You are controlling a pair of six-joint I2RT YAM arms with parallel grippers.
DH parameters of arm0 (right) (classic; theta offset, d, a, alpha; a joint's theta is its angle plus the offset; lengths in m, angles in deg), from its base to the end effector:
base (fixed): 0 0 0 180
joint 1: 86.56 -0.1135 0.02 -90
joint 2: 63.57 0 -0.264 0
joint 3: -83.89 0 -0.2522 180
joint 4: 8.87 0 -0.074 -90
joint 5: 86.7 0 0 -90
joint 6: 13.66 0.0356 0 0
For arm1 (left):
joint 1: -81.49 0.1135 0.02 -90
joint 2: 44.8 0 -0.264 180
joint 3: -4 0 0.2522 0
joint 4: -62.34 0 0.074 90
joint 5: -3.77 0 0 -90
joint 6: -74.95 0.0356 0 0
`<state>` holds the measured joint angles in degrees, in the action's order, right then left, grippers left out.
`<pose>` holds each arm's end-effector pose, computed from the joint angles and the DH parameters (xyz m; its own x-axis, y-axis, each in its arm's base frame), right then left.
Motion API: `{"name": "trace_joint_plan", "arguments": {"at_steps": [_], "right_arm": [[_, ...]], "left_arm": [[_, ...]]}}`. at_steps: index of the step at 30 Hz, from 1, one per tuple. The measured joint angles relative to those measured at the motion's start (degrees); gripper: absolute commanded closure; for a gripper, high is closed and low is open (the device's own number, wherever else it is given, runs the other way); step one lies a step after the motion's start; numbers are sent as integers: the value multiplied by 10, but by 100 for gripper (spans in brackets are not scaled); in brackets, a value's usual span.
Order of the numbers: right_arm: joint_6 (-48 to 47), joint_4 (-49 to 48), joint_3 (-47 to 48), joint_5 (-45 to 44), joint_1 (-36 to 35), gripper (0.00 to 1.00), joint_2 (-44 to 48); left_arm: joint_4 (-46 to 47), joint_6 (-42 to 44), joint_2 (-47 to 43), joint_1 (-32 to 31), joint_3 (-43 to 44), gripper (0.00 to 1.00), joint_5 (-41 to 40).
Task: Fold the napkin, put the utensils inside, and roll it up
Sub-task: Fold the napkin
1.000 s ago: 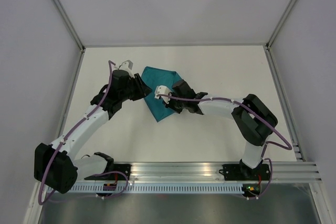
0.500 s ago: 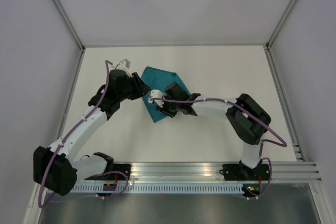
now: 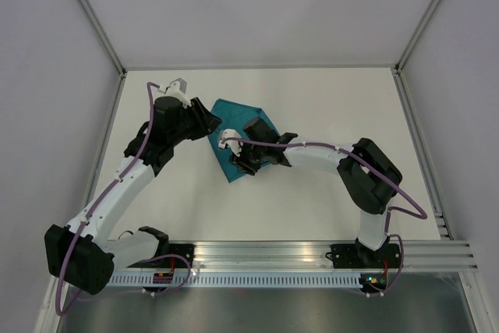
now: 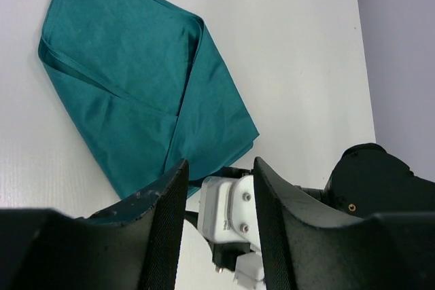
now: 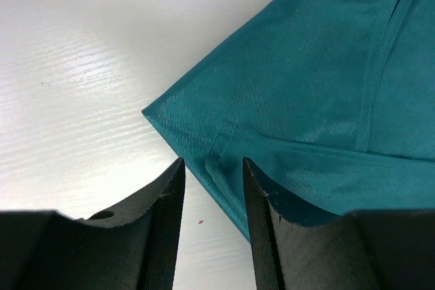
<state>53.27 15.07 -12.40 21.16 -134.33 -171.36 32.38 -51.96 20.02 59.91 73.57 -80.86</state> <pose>0.2628 0.3058 0.1818 -0.1295 -0.6976 -0.7047 -0.9710 0.2331 -0.0523 0.2387 -0.0980 0.3267 -0.5839 -0.4120 -0.6995 0.1179 0.8095 -0.5752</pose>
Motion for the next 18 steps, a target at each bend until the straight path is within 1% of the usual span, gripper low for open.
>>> {"name": "trace_joint_plan", "arguments": {"at_steps": [2,5,10,12,13,15,16,18], "right_arm": [[5,12,2,6,9,54,1],[9,28,3,13,42,54,9],[15,44,3,12,123,53,33],[21,48,5,1,153,53,38],[24,50,7,-5,165,53,38],[29,60,15,-15,183,53,35],[31,64,22,-18,192,53,31],[35,71,38,-19,206,53,19]], "left_arm": [[-1,0,-4,2,0,51,-6],[-1,-3,-7,7,0,53,-10],[5,-12,0,16,-14,62,-22],[19,-15,15,18,-29,66,-24],[23,-17,26,19,-38,70,-26],[27,-19,53,19,-52,73,-32],[28,-20,70,20,-59,78,-36],[31,-22,102,20,-73,80,-43]]}}
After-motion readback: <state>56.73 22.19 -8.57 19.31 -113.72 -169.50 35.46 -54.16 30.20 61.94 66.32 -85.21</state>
